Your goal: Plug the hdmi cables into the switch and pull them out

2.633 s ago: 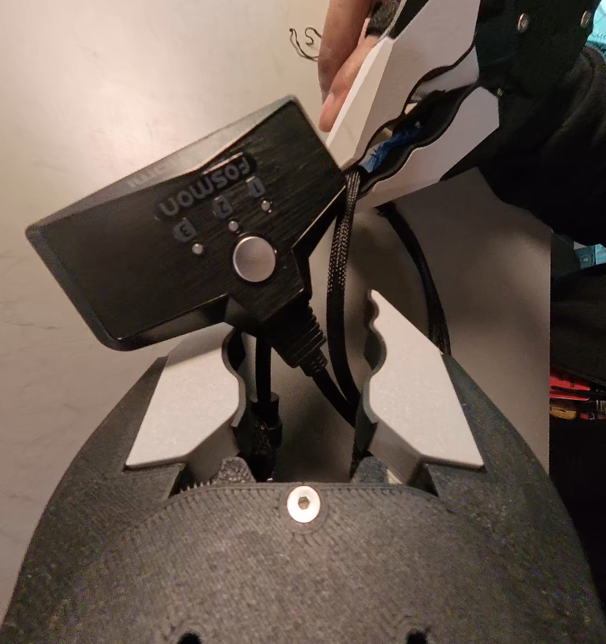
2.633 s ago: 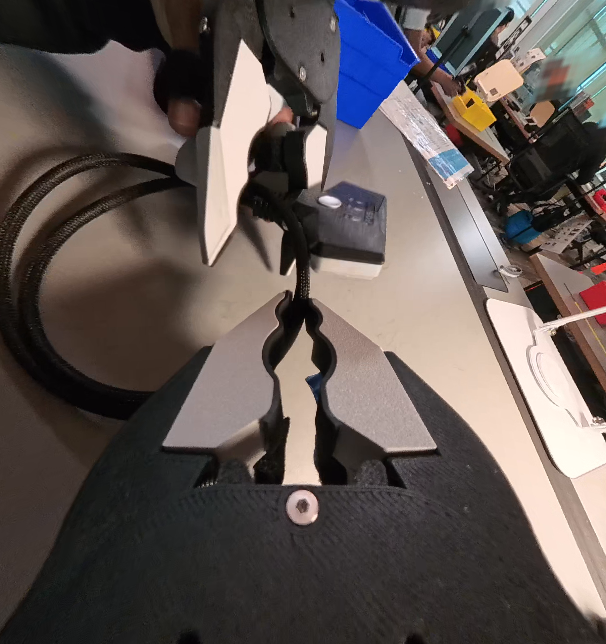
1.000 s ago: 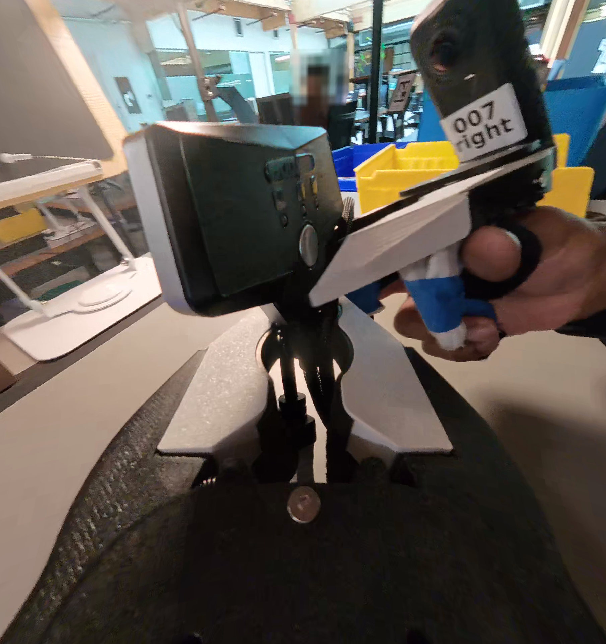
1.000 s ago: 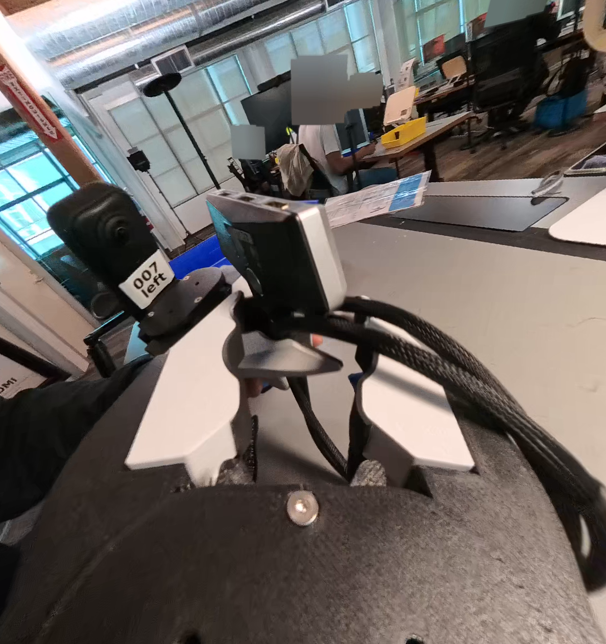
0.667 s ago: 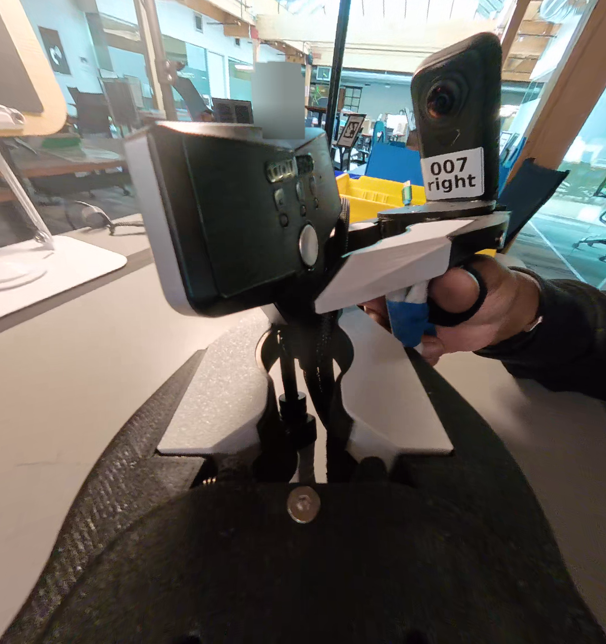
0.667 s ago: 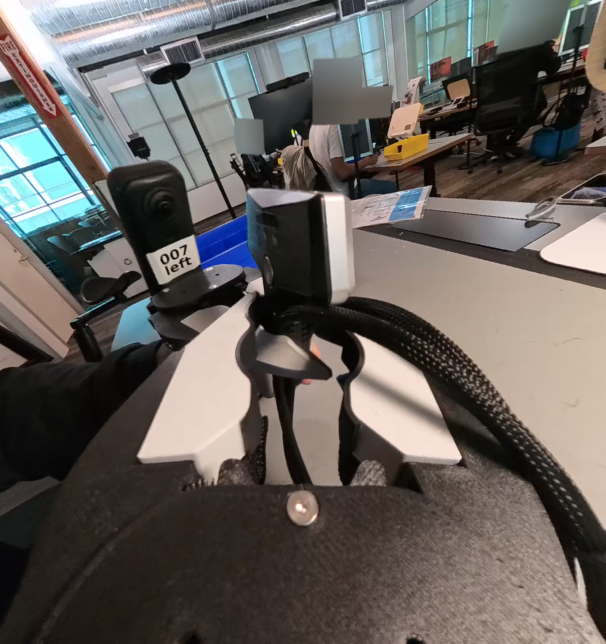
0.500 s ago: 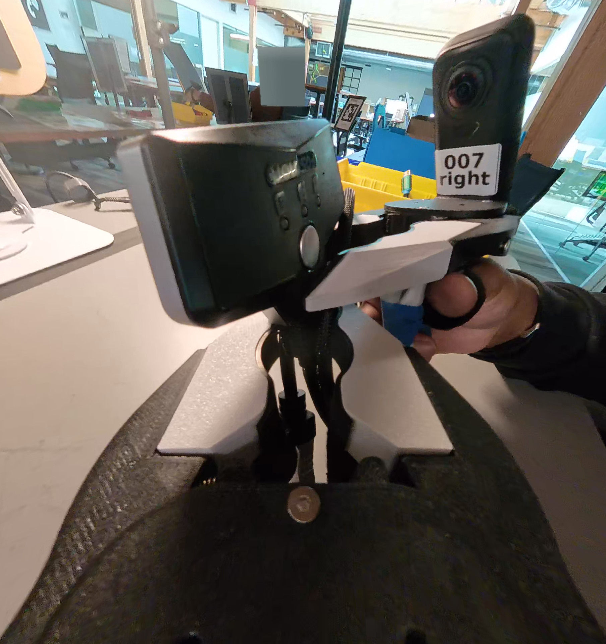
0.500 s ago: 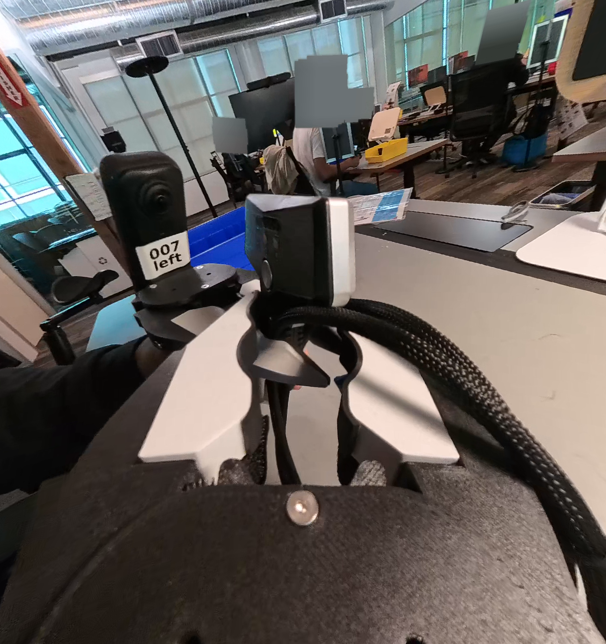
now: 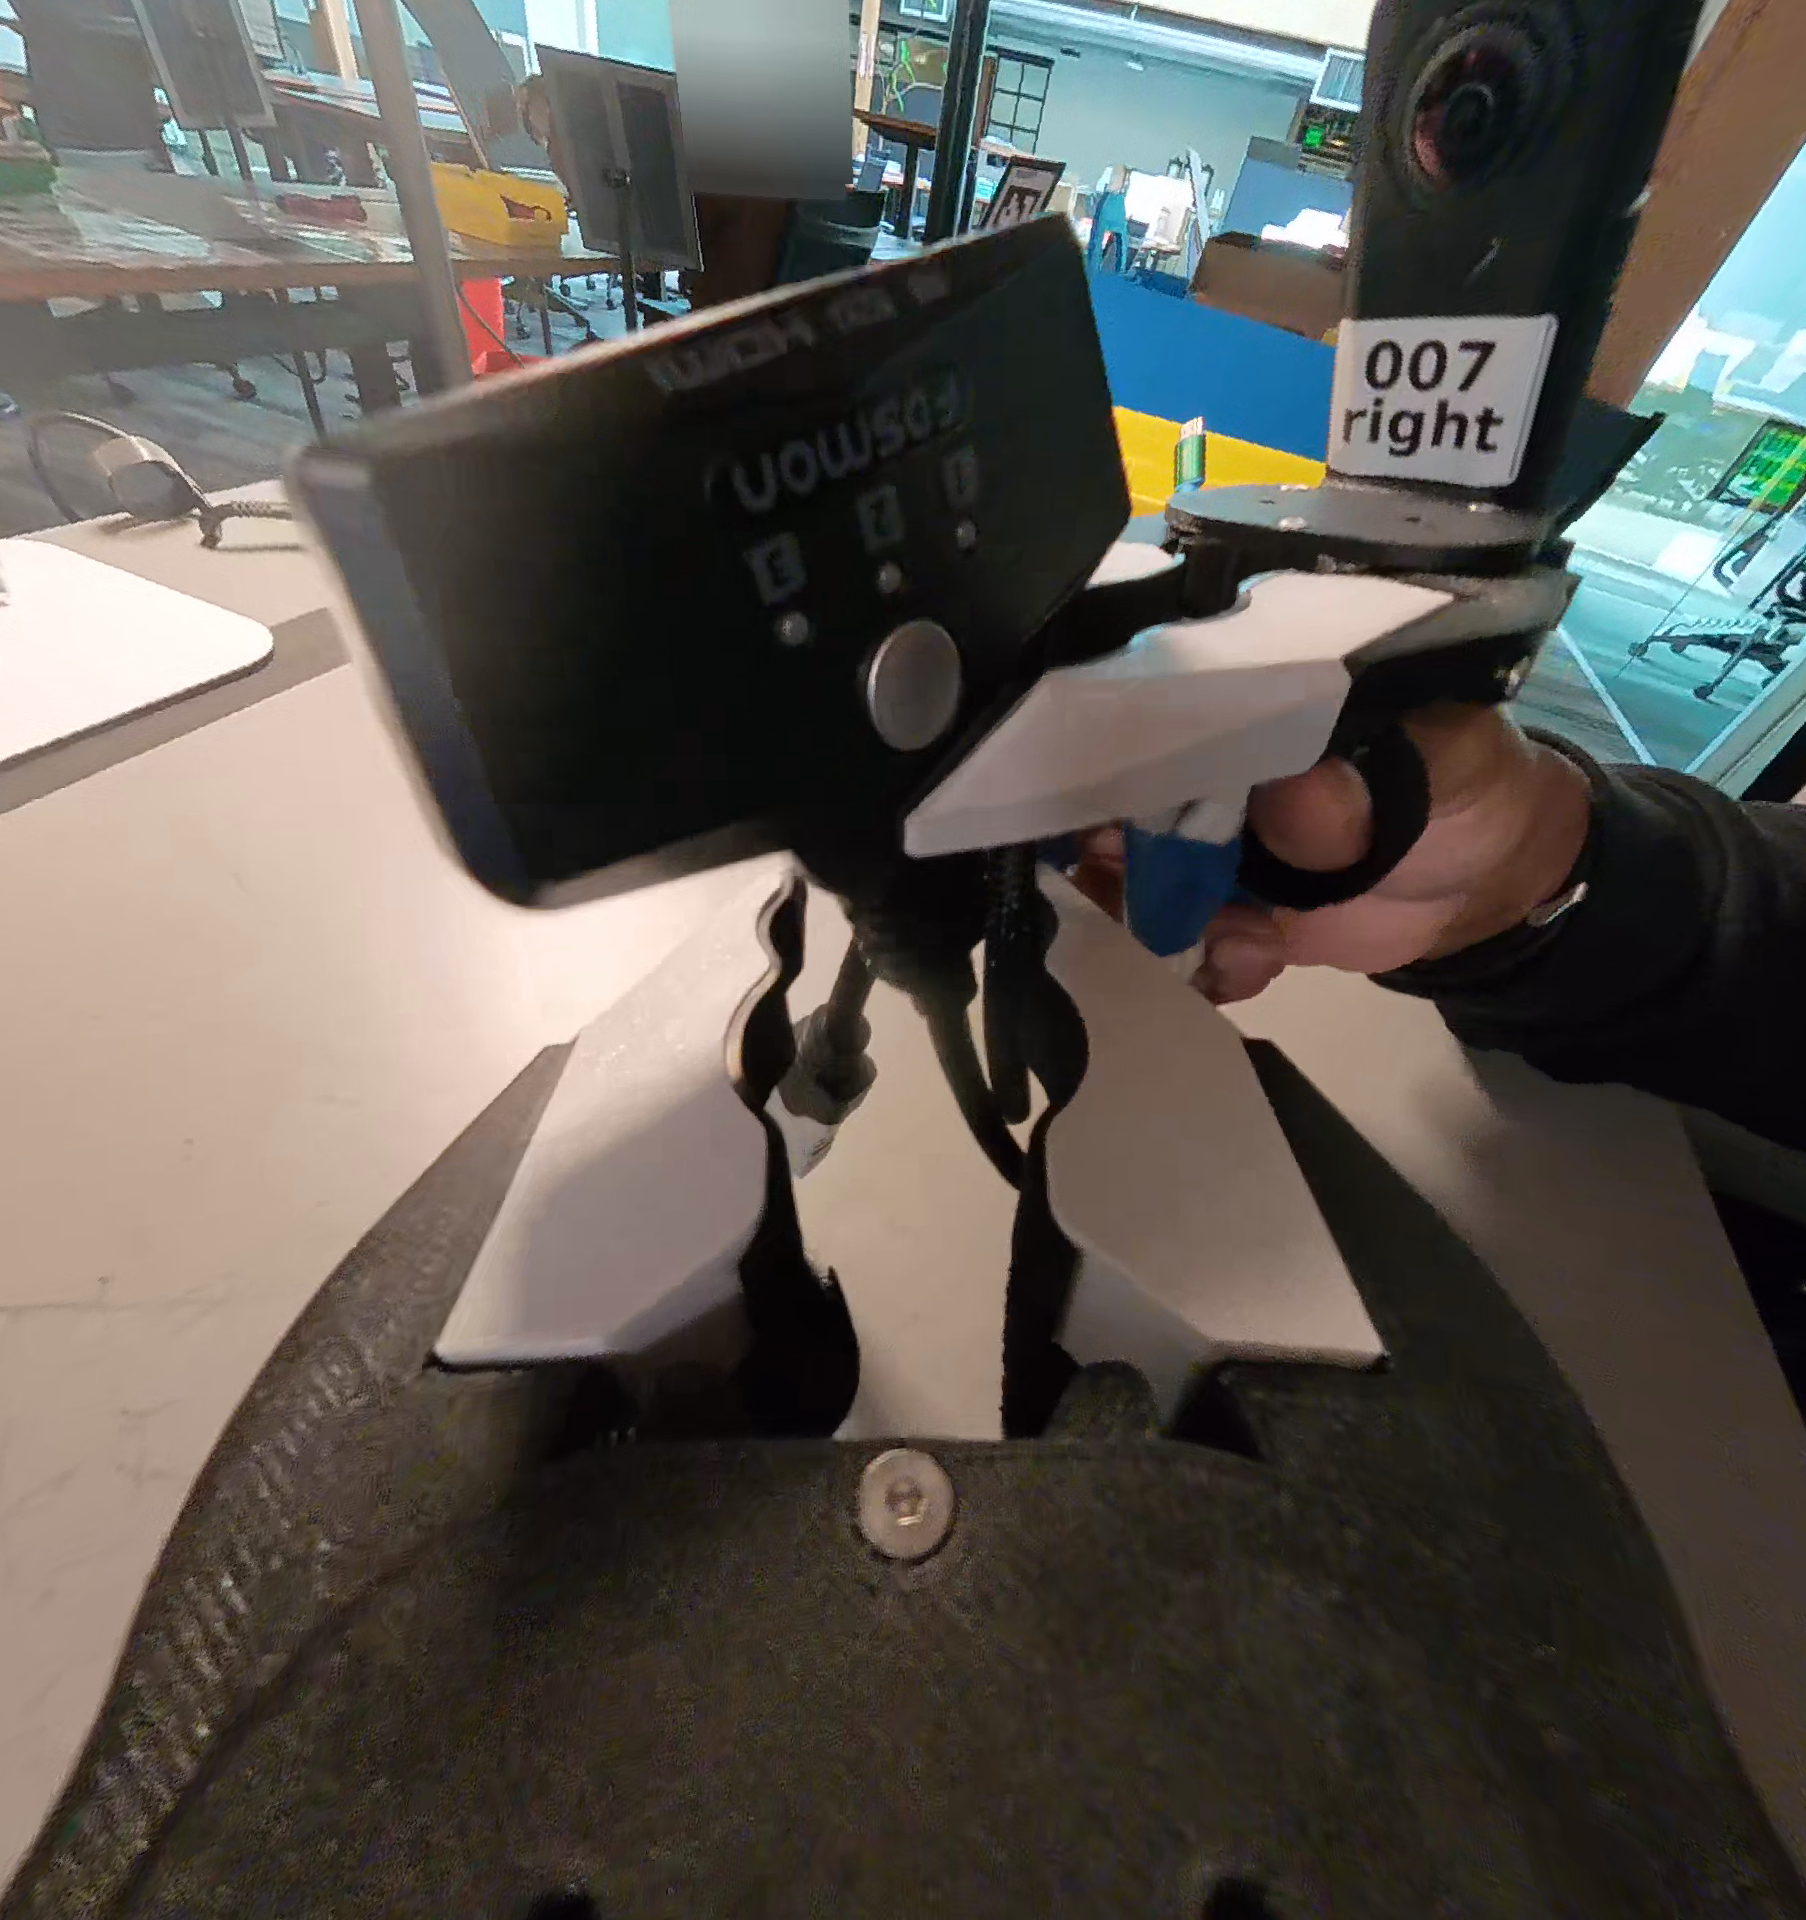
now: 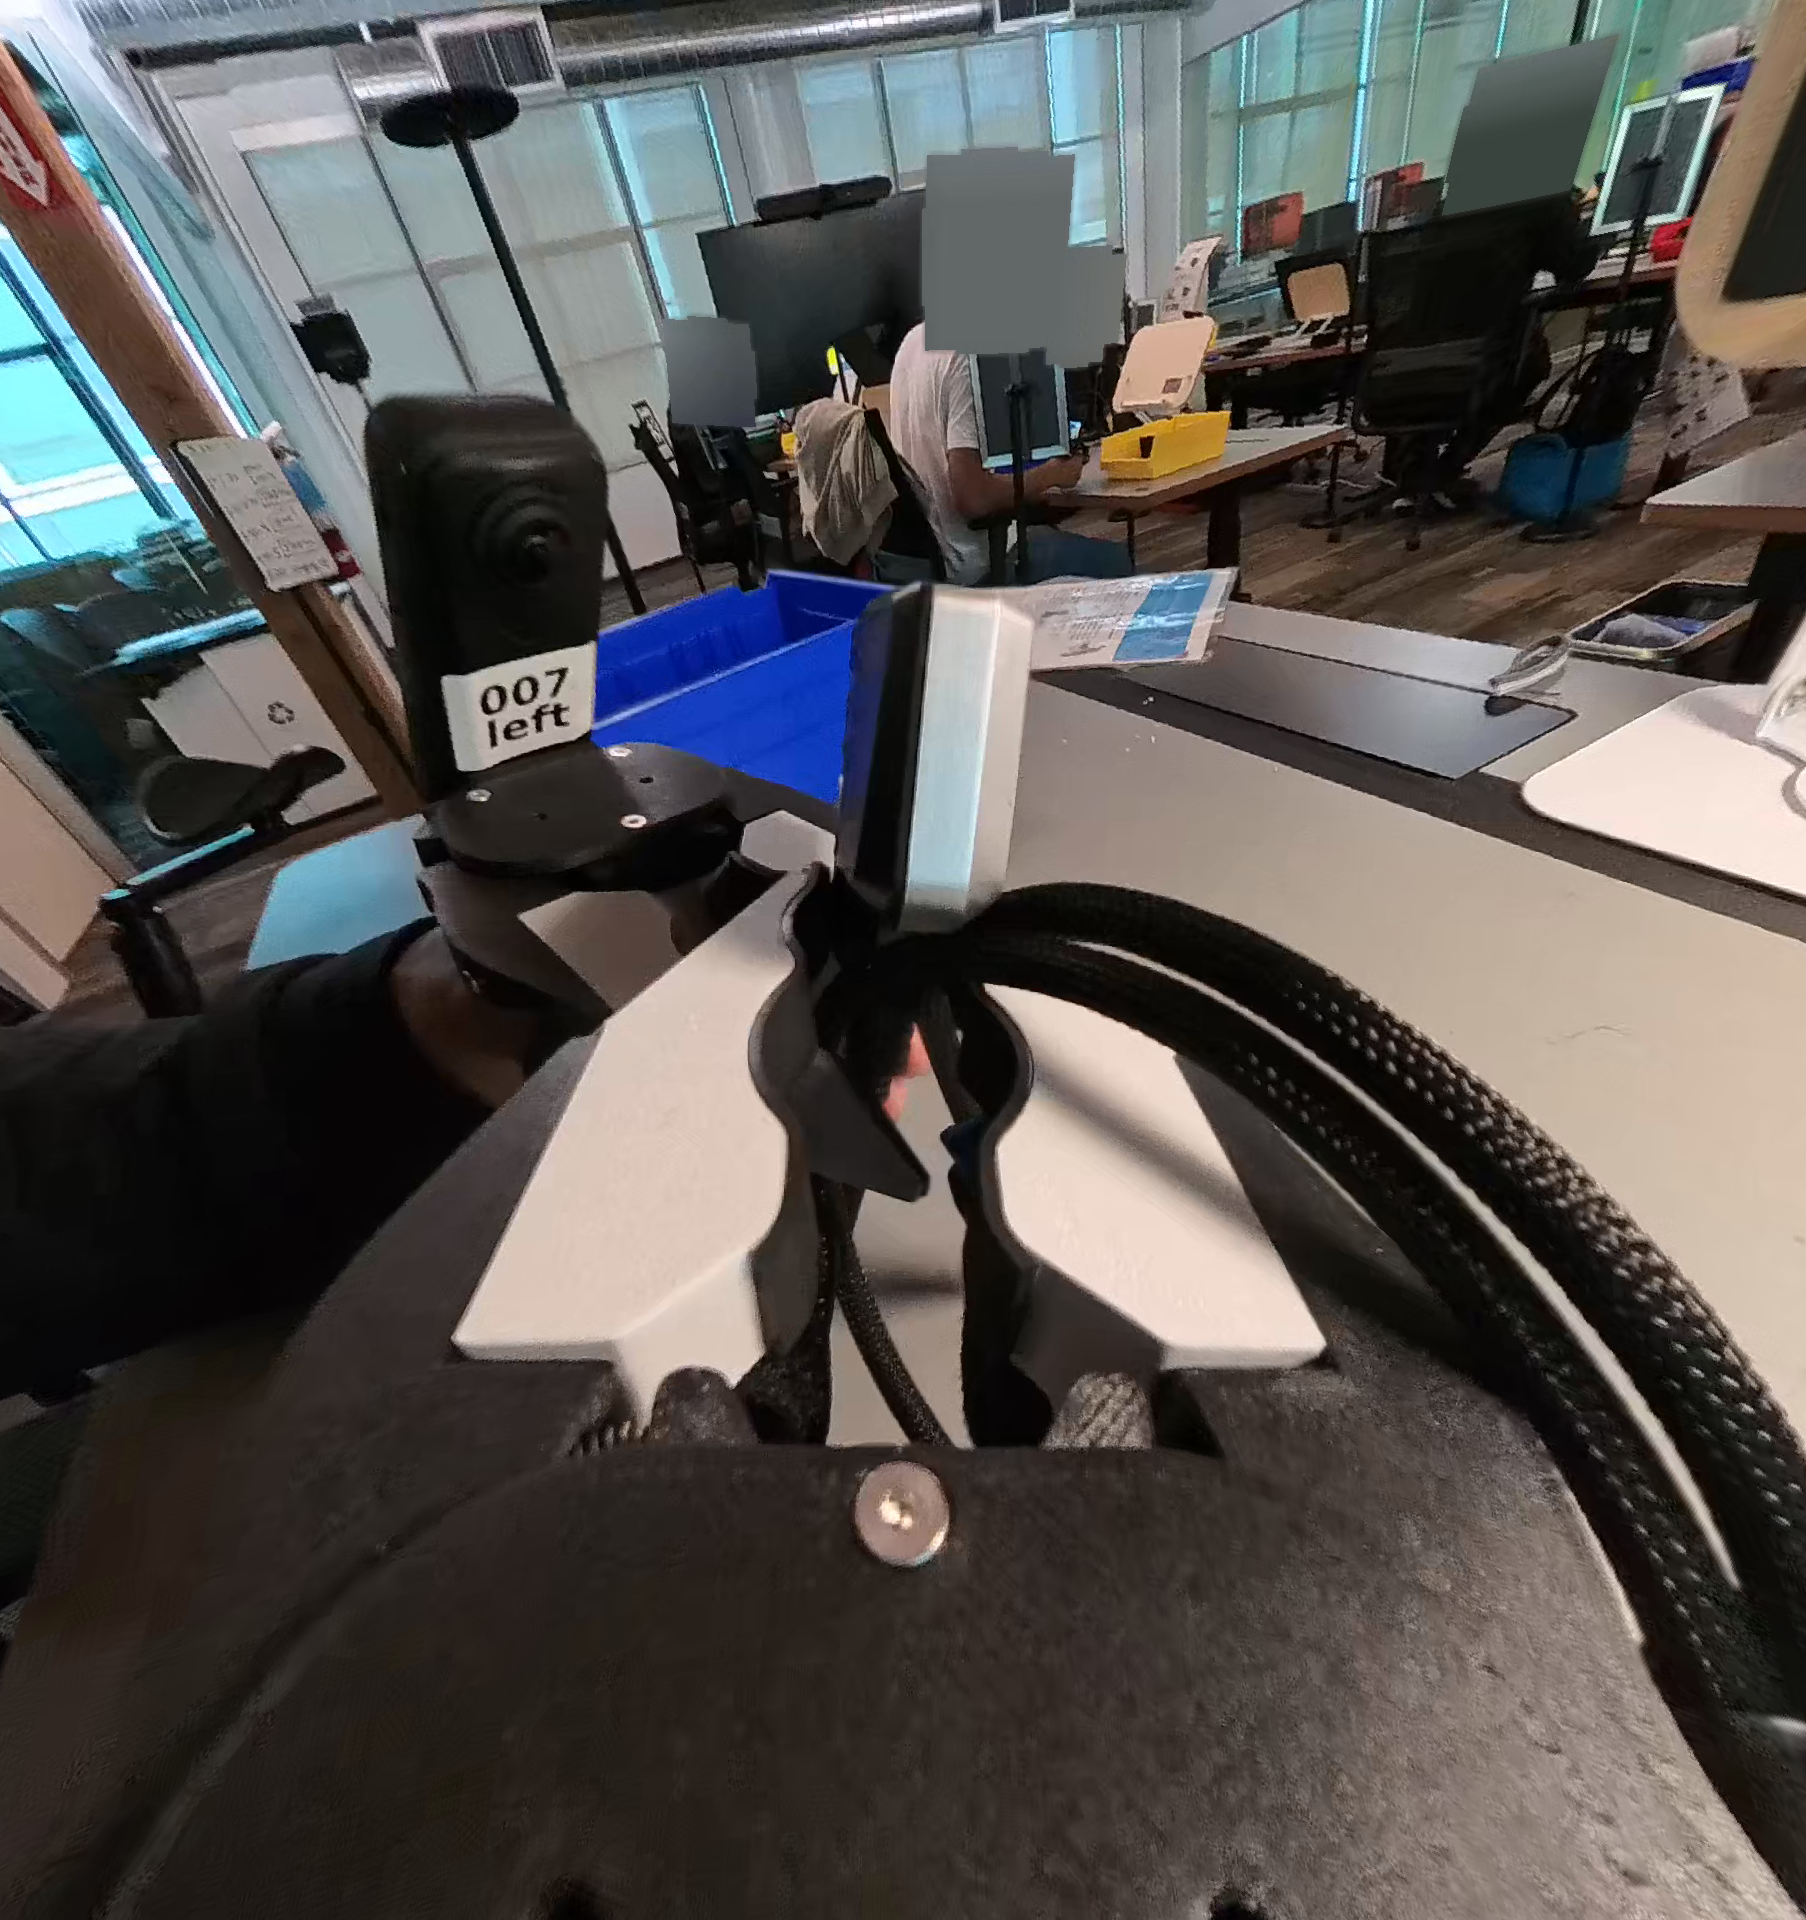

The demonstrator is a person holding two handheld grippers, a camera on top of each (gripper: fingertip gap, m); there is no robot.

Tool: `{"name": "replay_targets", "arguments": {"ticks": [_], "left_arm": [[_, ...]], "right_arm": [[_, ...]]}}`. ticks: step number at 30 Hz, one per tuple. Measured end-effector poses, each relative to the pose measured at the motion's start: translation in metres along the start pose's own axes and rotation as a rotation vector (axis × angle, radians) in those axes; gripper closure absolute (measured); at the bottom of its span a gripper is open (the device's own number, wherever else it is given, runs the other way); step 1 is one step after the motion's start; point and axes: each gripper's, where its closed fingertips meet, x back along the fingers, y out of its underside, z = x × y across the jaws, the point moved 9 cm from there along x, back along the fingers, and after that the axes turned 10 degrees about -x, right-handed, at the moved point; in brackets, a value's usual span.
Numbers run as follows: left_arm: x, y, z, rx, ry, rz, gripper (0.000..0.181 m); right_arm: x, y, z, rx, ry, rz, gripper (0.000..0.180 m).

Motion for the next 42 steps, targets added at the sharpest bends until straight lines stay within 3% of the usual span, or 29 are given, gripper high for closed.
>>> {"name": "replay_targets", "arguments": {"ticks": [6,12,18,23,26,31,42], "left_arm": [[0.011,-0.013,0.002,-0.011,0.05,0.133,0.136],[0.027,-0.019,-0.009,0.027,0.001,0.203,0.14],[0.023,-0.017,-0.008,0.029,-0.018,0.188,0.144],[0.013,-0.014,0.0,-0.013,-0.008,0.147,0.144],[0.008,-0.01,0.003,-0.03,-0.002,0.122,0.144],[0.0,-0.003,0.005,-0.049,0.006,0.083,0.145],[-0.007,0.008,-0.001,-0.035,0.013,0.033,0.146]], "right_arm": [[0.026,-0.024,0.006,-0.059,-0.01,0.033,0.158],[0.088,-0.066,0.018,0.011,0.054,-0.016,0.157],[0.176,-0.13,0.036,0.251,0.113,-0.337,0.158],[0.241,-0.162,0.104,0.366,0.304,-0.716,0.157],[0.267,-0.153,0.153,0.281,0.42,-0.948,0.157],[0.285,-0.119,0.202,0.138,0.449,-1.198,0.156],[0.257,-0.049,0.235,0.049,0.386,-1.549,0.15]]}}
